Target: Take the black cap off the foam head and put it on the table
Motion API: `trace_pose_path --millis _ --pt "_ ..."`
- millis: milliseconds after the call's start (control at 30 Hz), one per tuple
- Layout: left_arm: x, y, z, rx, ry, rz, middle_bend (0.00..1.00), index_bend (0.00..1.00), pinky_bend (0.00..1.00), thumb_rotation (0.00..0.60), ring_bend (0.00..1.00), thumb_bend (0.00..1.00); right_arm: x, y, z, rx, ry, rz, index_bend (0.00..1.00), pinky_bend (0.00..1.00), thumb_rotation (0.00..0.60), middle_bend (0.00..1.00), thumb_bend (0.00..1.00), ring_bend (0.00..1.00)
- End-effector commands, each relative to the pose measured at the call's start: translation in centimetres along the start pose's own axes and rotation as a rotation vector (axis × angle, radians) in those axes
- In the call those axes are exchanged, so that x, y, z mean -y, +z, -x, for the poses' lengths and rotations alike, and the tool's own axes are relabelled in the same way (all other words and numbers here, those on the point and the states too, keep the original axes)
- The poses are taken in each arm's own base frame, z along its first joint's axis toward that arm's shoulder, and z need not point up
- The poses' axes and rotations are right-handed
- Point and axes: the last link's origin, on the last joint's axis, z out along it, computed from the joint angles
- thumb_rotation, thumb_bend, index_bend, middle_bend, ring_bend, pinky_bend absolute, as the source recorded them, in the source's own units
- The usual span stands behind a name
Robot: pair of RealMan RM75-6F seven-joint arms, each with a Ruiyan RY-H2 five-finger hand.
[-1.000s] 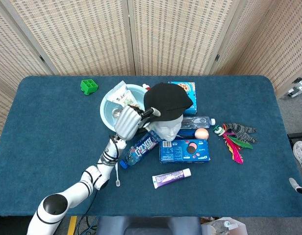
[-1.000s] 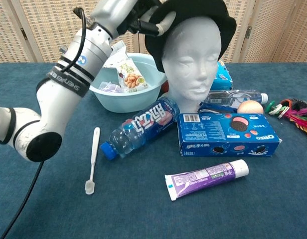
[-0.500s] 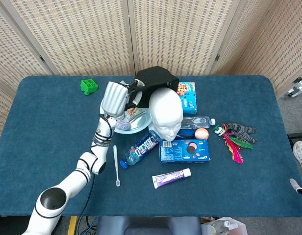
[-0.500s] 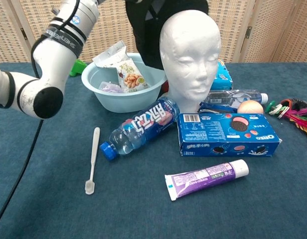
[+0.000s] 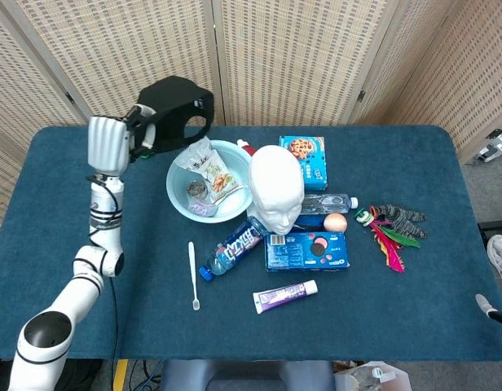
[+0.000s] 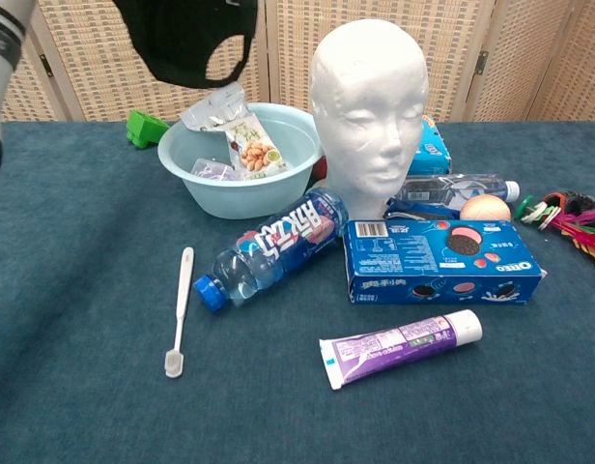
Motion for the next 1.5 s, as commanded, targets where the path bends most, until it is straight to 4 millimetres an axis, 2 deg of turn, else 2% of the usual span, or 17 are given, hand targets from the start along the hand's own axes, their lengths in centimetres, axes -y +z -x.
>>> trace_pose_path --millis 33,233,433,567,667,867,1033,1233,1367,1433,1500 --pt "3.0 -1.6 -2.5 -0.016 0.084 0.035 0.97 0.63 1.0 0.6 1.0 0.52 0.1 0.1 0.0 0.0 0.002 -0.006 0.13 0.34 0.6 0.22 0.19 0.19" --pt "6.3 -5.5 -5.7 0.013 0.202 0.098 0.97 0.63 1.0 0.6 1.0 0.52 0.5 0.4 0.0 -0.003 0.003 -0.024 0.13 0.34 0.6 0.22 0.19 0.19" --pt "8.9 -9.7 -8.4 0.089 0.269 0.112 0.97 0.63 1.0 0.6 1.0 0.52 0.8 0.6 0.0 -0.002 0.004 -0.04 0.13 0.34 0.6 0.22 0.19 0.19" --pt "9.4 -12.5 -9.8 0.138 0.29 0.122 0.97 0.64 1.0 0.6 1.0 0.52 1.0 0.7 0.1 -0.001 0.006 -0.048 0.13 0.34 0.6 0.22 0.19 0.19" --pt "8.8 -14.6 -10.1 0.172 0.27 0.137 0.97 0.64 1.0 0.6 1.0 0.52 1.2 0.8 0.2 0.001 0.008 -0.055 0.13 0.34 0.6 0.22 0.19 0.19" --pt "6.6 -17.0 -8.6 0.229 0.236 0.188 0.98 0.65 1.0 0.6 1.0 0.52 1.6 1.0 0.2 0.0 0.005 -0.065 0.13 0.34 0.6 0.22 0.19 0.19" --pt "5.1 -18.8 -6.1 0.331 0.256 0.272 0.98 0.65 1.0 0.6 1.0 0.52 1.5 0.8 0.2 0.002 0.005 -0.058 0.13 0.34 0.6 0.22 0.19 0.19" --pt "4.1 -20.9 -3.3 0.47 0.286 0.36 0.98 0.66 1.0 0.6 1.0 0.52 1.3 0.5 0.3 0.004 0.004 -0.046 0.13 0.34 0.6 0.22 0.19 0.19" --pt "4.0 -21.9 -1.9 0.563 0.309 0.359 0.97 0.63 1.0 0.6 1.0 0.51 1.3 0.6 0.3 0.004 0.002 -0.045 0.13 0.34 0.6 0.22 0.19 0.19" --pt "4.2 -22.1 -1.4 0.601 0.336 0.333 0.96 0.59 1.0 0.6 1.0 0.45 1.4 0.6 0.3 0.005 0.002 -0.047 0.13 0.34 0.6 0.22 0.19 0.19" --pt "4.5 -22.6 -1.0 0.662 0.371 0.288 0.95 0.52 1.0 0.6 1.0 0.32 1.5 0.6 0.3 0.005 0.001 -0.048 0.13 0.34 0.6 0.22 0.19 0.19"
